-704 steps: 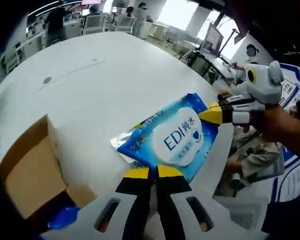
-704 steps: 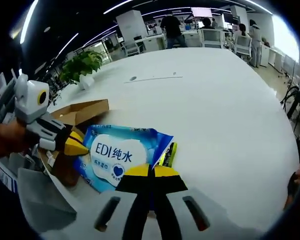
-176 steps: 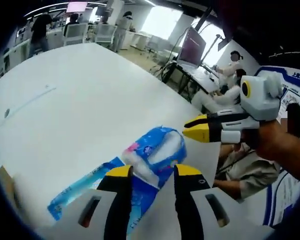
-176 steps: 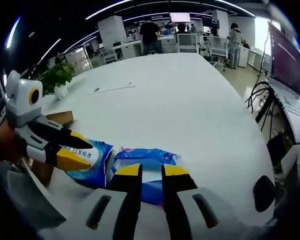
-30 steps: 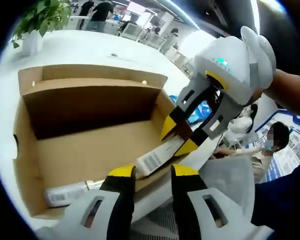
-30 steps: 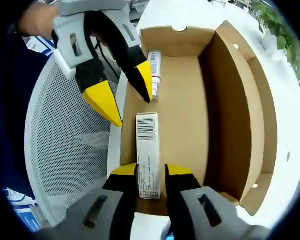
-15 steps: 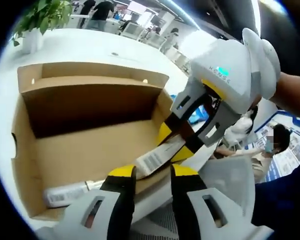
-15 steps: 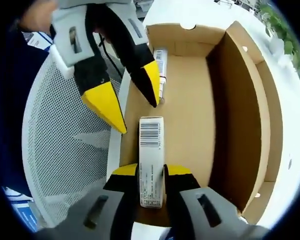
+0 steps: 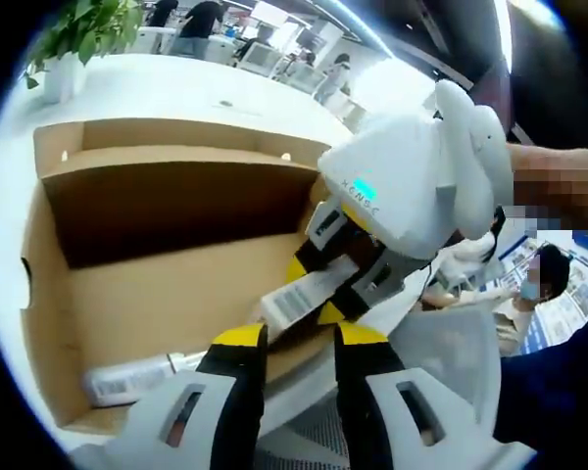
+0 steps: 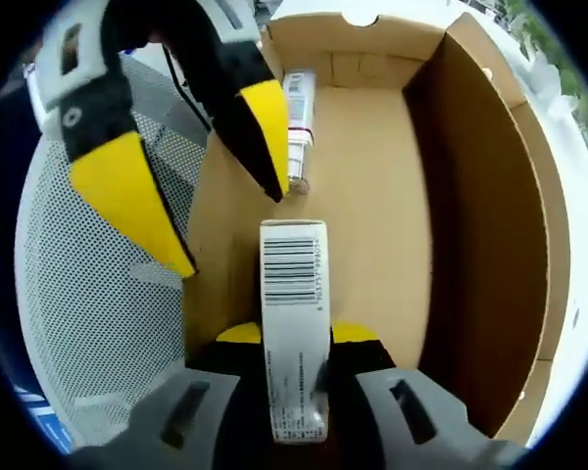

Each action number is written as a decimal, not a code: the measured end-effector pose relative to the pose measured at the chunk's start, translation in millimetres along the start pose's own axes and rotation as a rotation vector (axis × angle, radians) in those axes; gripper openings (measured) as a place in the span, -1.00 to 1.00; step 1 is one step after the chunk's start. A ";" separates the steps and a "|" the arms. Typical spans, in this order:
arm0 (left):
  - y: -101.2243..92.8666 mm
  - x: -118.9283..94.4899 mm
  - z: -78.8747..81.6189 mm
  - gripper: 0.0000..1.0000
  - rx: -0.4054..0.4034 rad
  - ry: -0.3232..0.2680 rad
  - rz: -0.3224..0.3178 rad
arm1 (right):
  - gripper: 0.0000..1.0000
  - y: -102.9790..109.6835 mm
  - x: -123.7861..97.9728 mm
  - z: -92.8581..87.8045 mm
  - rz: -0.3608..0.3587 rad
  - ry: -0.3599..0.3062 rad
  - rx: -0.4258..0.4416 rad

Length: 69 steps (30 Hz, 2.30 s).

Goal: Operate the shoe box by opening the lid, removing the specified soft item, and placing it in the target area until the item is outside and the box remains undamaged.

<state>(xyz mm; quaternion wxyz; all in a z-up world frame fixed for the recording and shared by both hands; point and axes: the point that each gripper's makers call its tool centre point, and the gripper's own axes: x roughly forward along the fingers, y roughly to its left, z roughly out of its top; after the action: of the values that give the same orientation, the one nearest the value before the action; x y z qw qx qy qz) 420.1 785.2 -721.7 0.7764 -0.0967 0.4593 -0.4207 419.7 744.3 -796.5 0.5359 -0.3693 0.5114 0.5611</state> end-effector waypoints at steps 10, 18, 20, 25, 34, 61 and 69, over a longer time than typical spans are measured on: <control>2.9 1.2 0.8 -0.51 0.004 0.007 0.005 | -0.61 -3.0 -5.6 -0.1 -0.013 -0.020 0.039; 3.0 0.8 1.9 -0.51 0.012 0.012 0.009 | -0.61 -13.8 -33.2 5.1 -0.055 -0.083 0.057; 1.4 1.4 2.0 -0.51 0.013 0.013 0.006 | -0.61 -17.2 -44.0 4.6 -0.070 -0.095 0.064; -2.3 3.0 3.4 -0.49 0.025 0.013 0.002 | -0.61 -20.2 -71.2 5.8 -0.075 -0.144 0.113; -6.8 3.9 6.2 -0.49 0.036 0.007 -0.014 | -0.61 -20.6 -110.8 -2.5 -0.102 -0.179 0.140; -21.5 3.4 6.2 -0.50 0.063 0.008 -0.029 | -0.61 -25.0 -185.5 -146.1 -0.248 -0.032 0.246; -27.0 6.5 3.4 -0.50 0.075 0.028 -0.020 | -0.61 -23.7 -189.7 -205.8 -0.263 0.077 0.242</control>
<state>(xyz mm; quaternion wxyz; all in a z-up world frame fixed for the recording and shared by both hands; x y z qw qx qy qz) 409.0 762.7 -709.5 0.7689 -0.0661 0.4528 -0.4466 444.3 500.0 -660.1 0.6254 -0.3871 0.5424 0.4060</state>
